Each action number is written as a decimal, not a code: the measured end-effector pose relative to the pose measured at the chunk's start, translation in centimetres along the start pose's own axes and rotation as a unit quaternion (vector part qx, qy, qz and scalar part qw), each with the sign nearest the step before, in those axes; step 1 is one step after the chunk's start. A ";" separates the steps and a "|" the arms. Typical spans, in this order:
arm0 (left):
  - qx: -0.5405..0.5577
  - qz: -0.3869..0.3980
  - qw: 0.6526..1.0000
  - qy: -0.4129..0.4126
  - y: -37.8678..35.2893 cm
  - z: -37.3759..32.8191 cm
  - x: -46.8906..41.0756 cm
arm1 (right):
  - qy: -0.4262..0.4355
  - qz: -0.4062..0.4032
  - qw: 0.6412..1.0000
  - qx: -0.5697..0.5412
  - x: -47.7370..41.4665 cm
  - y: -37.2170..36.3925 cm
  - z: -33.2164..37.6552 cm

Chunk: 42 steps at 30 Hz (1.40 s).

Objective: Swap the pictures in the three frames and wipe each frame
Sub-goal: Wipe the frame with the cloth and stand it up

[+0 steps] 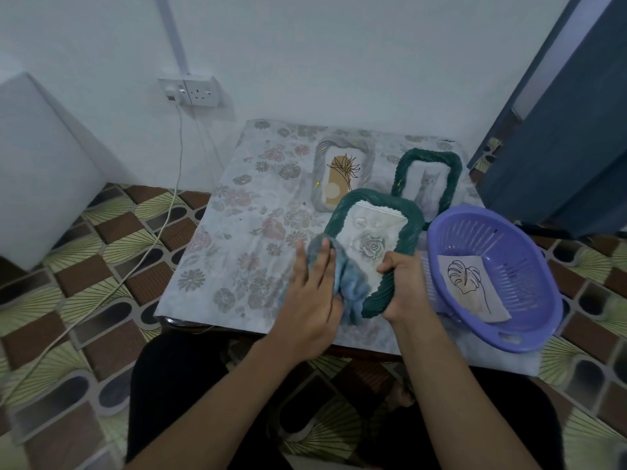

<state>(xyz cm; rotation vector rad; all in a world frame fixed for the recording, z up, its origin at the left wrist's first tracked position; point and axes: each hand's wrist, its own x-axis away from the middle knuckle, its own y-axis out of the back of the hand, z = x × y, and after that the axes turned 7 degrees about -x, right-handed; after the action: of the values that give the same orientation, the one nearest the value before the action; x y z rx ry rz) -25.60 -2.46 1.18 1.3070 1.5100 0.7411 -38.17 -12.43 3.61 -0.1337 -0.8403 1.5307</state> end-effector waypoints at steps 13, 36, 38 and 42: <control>-0.027 0.025 0.999 0.005 -1.3 -0.1 1.3 | 0.030 -0.015 0.999 0.037 2.2 -2.3 -0.2; 0.184 -0.109 0.931 0.295 5.8 3.0 -7.5 | -0.148 0.135 0.977 0.071 3.9 -0.4 -1.2; 0.156 -0.106 0.947 0.261 6.2 3.1 -7.9 | -0.146 0.144 0.974 0.098 3.9 -0.6 -1.2; 0.080 -0.040 0.987 0.131 6.5 3.2 -7.5 | -0.155 0.133 0.965 0.167 3.1 -0.3 -0.8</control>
<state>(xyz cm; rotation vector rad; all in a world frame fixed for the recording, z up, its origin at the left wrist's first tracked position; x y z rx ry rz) -20.62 -8.59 7.96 1.2966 1.8546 0.7756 -38.05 -9.36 4.41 0.2571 -0.8155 1.9591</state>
